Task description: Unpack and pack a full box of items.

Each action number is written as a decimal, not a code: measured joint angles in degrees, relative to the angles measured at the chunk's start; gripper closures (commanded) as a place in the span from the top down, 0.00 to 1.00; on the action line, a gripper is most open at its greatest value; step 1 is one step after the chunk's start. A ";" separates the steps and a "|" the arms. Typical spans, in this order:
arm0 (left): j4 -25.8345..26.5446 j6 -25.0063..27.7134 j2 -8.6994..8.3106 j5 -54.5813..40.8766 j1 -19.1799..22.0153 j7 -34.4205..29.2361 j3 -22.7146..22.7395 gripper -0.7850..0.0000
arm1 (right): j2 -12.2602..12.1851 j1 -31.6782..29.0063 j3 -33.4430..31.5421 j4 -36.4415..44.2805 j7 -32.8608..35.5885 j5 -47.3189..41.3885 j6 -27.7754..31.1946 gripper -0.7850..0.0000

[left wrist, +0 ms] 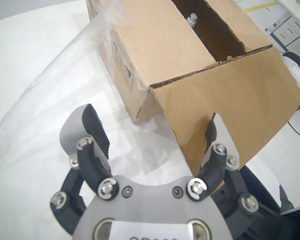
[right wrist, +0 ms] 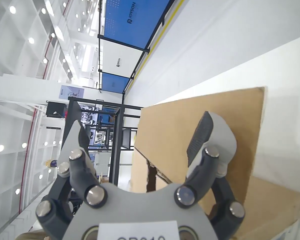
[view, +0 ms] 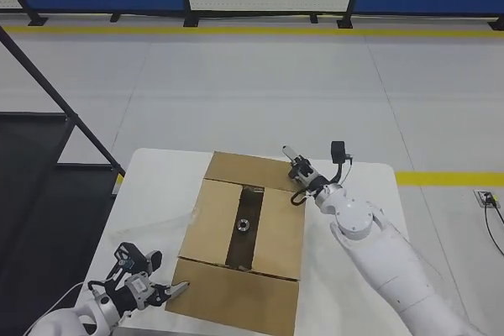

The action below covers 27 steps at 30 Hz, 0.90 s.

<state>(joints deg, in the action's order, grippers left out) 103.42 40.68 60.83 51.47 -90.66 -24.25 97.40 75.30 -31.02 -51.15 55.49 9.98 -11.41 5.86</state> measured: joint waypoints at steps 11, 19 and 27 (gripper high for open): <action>-0.71 -0.92 -0.38 1.73 2.00 -1.25 -1.93 1.00 | 1.56 1.74 -0.82 -6.23 0.24 -0.43 3.41 1.00; -0.35 -0.72 -0.83 -8.57 0.09 2.31 4.03 1.00 | -0.62 -4.96 -7.37 4.60 12.23 -4.76 11.69 1.00; -1.62 -15.04 -0.50 -6.03 2.49 2.49 2.92 1.00 | -3.79 -15.69 -13.84 22.30 30.38 -5.03 10.64 1.00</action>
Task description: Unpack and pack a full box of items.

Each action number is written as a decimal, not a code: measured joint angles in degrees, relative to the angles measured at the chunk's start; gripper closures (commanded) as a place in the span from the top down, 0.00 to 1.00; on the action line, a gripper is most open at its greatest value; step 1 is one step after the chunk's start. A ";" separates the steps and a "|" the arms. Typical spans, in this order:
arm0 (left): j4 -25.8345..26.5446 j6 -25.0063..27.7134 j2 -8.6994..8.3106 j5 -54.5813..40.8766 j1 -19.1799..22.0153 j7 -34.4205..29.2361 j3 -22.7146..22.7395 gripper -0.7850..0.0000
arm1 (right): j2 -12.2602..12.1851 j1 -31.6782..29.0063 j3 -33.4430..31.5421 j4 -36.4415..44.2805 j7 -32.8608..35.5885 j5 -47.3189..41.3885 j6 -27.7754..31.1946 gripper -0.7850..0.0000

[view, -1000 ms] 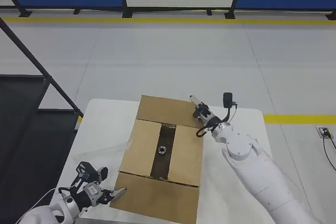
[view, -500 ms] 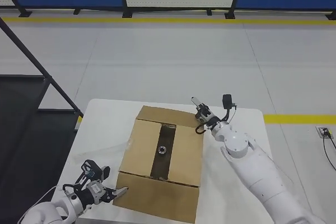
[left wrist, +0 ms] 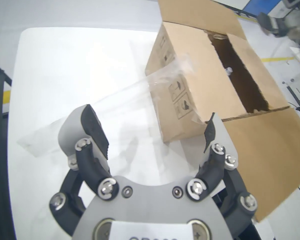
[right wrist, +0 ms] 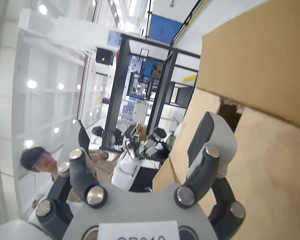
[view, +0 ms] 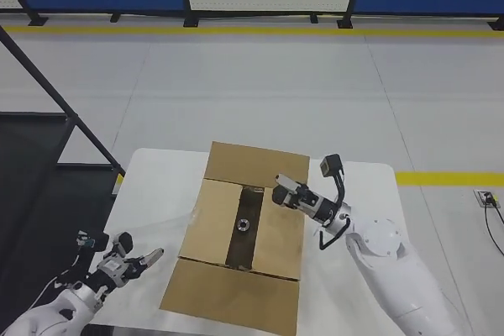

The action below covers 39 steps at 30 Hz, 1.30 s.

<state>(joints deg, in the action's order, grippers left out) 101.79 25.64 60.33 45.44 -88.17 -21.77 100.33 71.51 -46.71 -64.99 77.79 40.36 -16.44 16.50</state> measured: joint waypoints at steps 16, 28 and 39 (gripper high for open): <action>-4.81 -8.70 1.15 15.15 6.82 3.10 -13.08 1.00 | 0.87 0.55 3.81 -1.38 -2.31 3.29 -3.24 1.00; -1.74 -6.91 1.11 17.03 3.29 5.28 -13.50 1.00 | 4.15 9.82 14.60 -8.78 -2.80 12.13 -9.40 1.00; 0.58 -7.52 1.02 15.18 0.04 8.52 -10.32 1.00 | 7.64 16.23 20.38 -18.37 1.60 10.07 -9.18 1.00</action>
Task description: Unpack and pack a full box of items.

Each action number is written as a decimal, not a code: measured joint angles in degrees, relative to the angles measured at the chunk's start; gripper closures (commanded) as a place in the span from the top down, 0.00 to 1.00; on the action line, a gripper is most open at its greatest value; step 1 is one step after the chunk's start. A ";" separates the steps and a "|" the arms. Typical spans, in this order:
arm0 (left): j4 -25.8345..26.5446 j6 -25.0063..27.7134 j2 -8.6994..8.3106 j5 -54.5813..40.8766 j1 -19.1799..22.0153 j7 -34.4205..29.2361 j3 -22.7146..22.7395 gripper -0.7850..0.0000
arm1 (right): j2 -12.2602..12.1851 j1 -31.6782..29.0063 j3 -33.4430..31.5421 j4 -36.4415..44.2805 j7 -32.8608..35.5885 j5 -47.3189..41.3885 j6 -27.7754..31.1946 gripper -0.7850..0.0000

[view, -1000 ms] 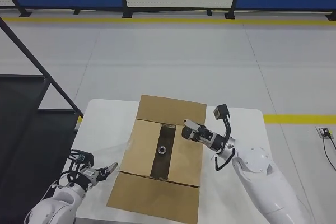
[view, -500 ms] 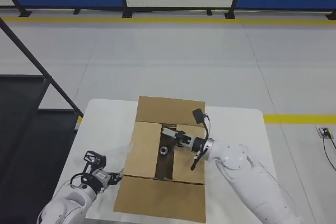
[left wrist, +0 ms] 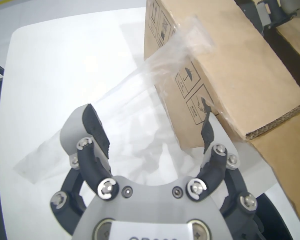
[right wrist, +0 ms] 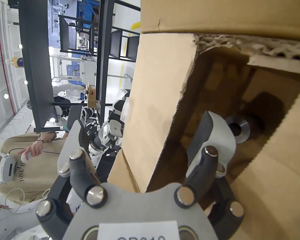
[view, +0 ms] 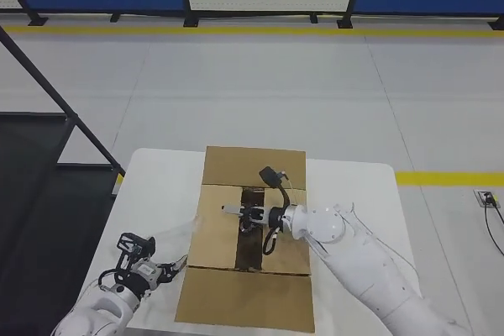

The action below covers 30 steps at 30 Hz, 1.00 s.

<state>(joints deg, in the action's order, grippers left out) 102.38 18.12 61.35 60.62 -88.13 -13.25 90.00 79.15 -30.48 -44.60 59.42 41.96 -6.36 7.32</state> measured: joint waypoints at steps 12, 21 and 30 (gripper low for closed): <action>8.04 2.77 -0.25 -0.17 -7.05 4.14 4.58 1.00 | 3.50 5.24 -0.77 -10.58 12.96 -18.25 8.81 1.00; 13.48 6.80 -0.51 5.98 -10.01 3.92 4.08 1.00 | 5.54 7.58 -0.44 -10.58 16.85 -24.33 10.27 1.00; 12.93 -1.57 0.50 2.91 -5.76 4.16 -0.96 1.00 | 8.08 9.64 2.10 -11.13 20.01 -26.24 12.86 1.00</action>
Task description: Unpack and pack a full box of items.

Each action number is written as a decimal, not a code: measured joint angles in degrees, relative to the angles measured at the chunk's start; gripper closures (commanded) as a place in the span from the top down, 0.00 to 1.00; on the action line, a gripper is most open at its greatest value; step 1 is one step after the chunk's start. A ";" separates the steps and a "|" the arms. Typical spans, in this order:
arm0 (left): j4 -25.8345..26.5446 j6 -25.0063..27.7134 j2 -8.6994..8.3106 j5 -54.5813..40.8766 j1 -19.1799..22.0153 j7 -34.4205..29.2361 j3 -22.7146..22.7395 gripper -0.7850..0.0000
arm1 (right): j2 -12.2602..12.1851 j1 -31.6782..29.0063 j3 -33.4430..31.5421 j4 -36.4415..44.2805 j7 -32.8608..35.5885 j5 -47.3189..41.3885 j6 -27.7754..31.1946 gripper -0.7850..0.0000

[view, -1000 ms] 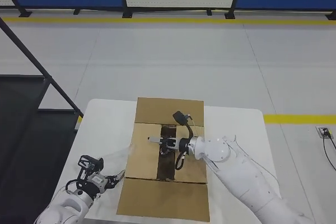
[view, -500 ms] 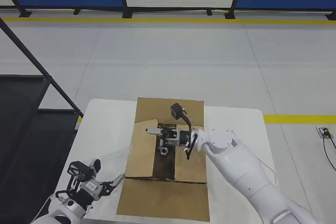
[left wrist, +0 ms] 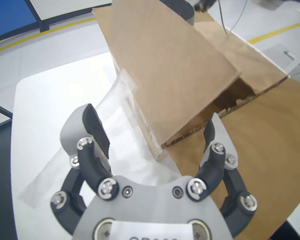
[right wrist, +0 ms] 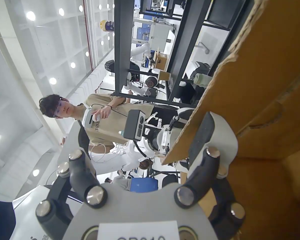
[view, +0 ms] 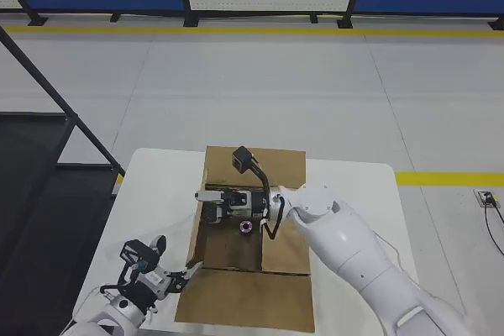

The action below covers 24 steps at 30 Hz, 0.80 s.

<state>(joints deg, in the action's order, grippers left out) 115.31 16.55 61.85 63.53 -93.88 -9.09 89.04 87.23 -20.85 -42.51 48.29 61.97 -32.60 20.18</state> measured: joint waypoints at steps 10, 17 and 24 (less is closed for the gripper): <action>0.47 -4.96 0.51 -4.76 -1.27 3.82 2.76 1.00 | 1.05 1.13 -0.74 -3.81 5.73 -1.85 5.35 1.00; 0.65 -6.60 0.57 -6.80 -4.38 4.24 7.64 1.00 | -1.61 -1.47 -7.46 -2.87 2.05 0.20 11.58 1.00; -1.54 -7.62 0.75 -8.21 -5.35 3.02 9.38 1.00 | -6.13 -8.03 -17.71 3.86 3.32 1.33 10.99 1.00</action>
<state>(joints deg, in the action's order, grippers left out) 113.77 8.93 62.61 55.32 -99.24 -6.07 98.43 81.10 -28.87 -60.21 52.15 65.29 -31.27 31.17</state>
